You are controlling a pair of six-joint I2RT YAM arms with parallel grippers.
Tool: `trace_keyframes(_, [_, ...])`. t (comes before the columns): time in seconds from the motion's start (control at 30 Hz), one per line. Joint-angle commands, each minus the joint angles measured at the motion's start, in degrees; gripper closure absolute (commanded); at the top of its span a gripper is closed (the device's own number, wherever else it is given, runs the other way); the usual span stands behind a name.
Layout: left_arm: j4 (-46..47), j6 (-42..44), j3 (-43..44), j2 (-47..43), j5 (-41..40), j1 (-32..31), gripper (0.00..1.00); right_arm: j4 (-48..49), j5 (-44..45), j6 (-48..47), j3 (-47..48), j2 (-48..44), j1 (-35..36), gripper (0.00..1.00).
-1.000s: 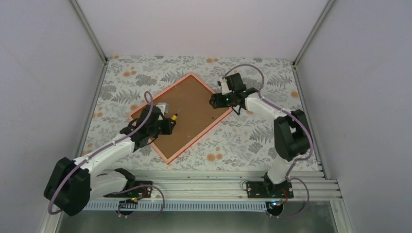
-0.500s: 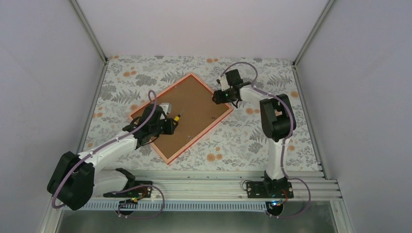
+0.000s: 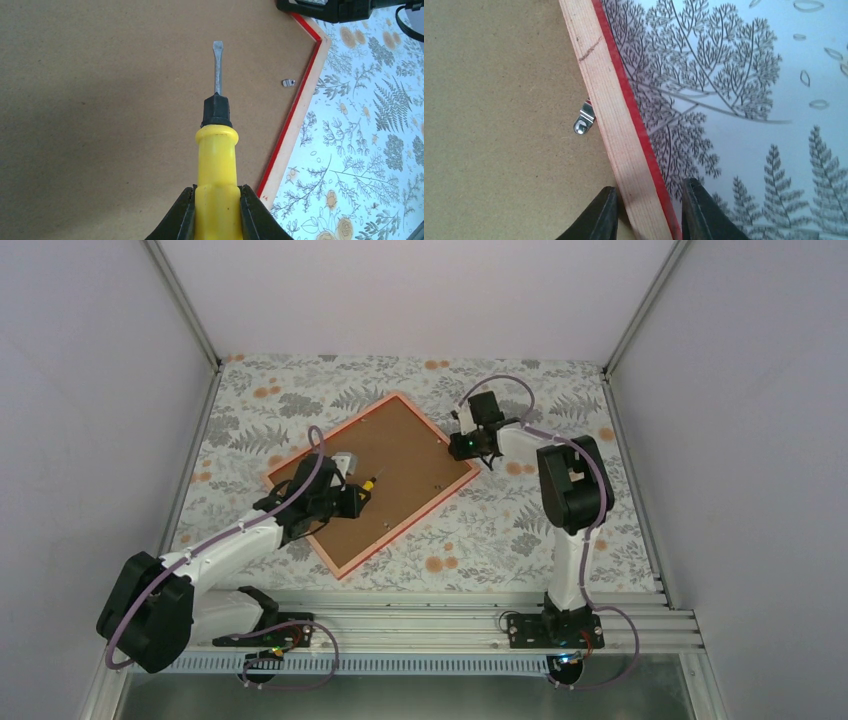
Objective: Take the photo out of the frame
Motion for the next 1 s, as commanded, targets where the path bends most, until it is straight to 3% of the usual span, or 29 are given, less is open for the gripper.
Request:
trace_keyframes(0.0, [-0.28, 0.24, 2.07, -0.67, 1.3, -1.4, 0.98, 0.41, 3.02, 1.47, -5.15, -3.22, -0.27, 0.77])
trace_keyframes(0.33, [-1.1, -0.95, 4.13, 0.41, -0.76, -6.82, 0.98, 1.16, 7.02, 10.02, -15.81, -11.86, -0.54, 0.85])
trace_keyframes(0.97, [1.94, -3.98, 11.22, 12.01, -4.0, -19.31, 0.98, 4.73, 3.64, 27.66, -40.45, -34.85, 6.09, 0.81])
